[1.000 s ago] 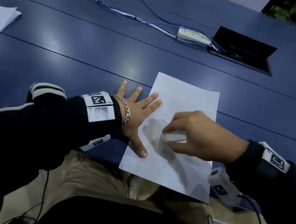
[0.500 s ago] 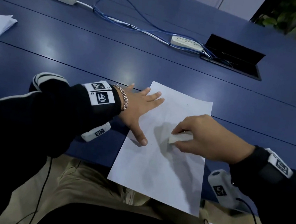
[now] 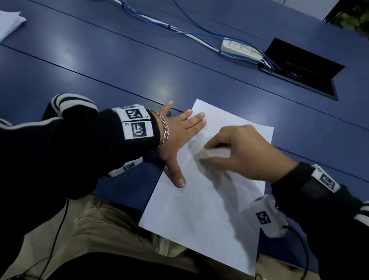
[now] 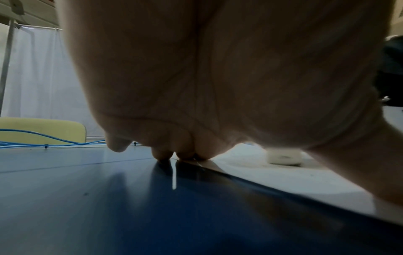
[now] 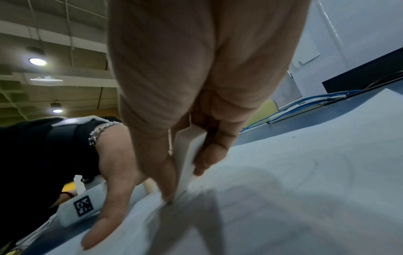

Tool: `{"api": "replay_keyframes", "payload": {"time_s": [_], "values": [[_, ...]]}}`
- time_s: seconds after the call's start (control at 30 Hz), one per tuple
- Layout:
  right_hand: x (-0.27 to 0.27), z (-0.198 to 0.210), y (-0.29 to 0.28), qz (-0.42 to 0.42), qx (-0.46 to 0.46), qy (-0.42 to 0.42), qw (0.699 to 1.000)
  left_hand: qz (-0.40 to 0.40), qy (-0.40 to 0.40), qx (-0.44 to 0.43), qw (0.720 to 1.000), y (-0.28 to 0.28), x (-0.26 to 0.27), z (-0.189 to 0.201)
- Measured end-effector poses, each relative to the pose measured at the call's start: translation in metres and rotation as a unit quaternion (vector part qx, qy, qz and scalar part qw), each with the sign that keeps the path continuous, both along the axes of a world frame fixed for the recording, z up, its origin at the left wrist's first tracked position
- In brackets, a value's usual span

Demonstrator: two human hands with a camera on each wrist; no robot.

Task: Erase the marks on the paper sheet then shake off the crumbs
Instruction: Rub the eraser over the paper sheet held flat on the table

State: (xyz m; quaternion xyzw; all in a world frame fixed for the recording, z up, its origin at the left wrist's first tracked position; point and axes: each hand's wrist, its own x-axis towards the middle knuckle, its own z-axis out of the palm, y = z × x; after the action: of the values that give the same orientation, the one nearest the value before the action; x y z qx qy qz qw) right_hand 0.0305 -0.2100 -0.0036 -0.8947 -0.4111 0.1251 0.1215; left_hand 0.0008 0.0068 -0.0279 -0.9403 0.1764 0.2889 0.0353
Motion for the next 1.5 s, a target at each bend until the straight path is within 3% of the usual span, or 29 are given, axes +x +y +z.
{"api": "replay_keyframes", "payload": {"time_s": [0.1,0.33,0.53,0.7,0.8,0.93,1.17,1.5], "values": [[-0.005,0.005,-0.003,0.035,-0.024,0.065,0.997,-0.002,0.002,0.005,1.000,-0.002,0.001,0.000],[0.025,0.000,-0.001,-0.052,0.018,-0.047,0.997,-0.001,-0.001,0.006,1.000,-0.001,0.000,0.003],[-0.007,0.006,0.002,0.060,-0.026,0.029,0.997,-0.009,-0.002,0.019,1.000,-0.003,0.000,0.004],[-0.005,0.014,-0.009,-0.028,0.026,-0.038,0.999,-0.013,-0.006,-0.002,1.000,0.000,0.004,-0.003],[-0.020,0.024,-0.028,-0.067,0.026,-0.031,0.997,-0.016,-0.016,-0.014,1.000,0.006,0.008,-0.004],[-0.036,0.015,-0.047,-0.069,-0.050,-0.012,0.996,-0.030,-0.032,-0.030,0.999,0.009,0.012,0.003],[-0.038,0.004,-0.049,-0.085,-0.023,0.001,0.996,-0.037,0.028,-0.045,0.998,0.004,-0.013,0.001],[-0.015,0.015,-0.025,-0.044,-0.034,0.015,0.998,-0.022,0.013,-0.031,0.999,0.014,-0.014,-0.006]]}}
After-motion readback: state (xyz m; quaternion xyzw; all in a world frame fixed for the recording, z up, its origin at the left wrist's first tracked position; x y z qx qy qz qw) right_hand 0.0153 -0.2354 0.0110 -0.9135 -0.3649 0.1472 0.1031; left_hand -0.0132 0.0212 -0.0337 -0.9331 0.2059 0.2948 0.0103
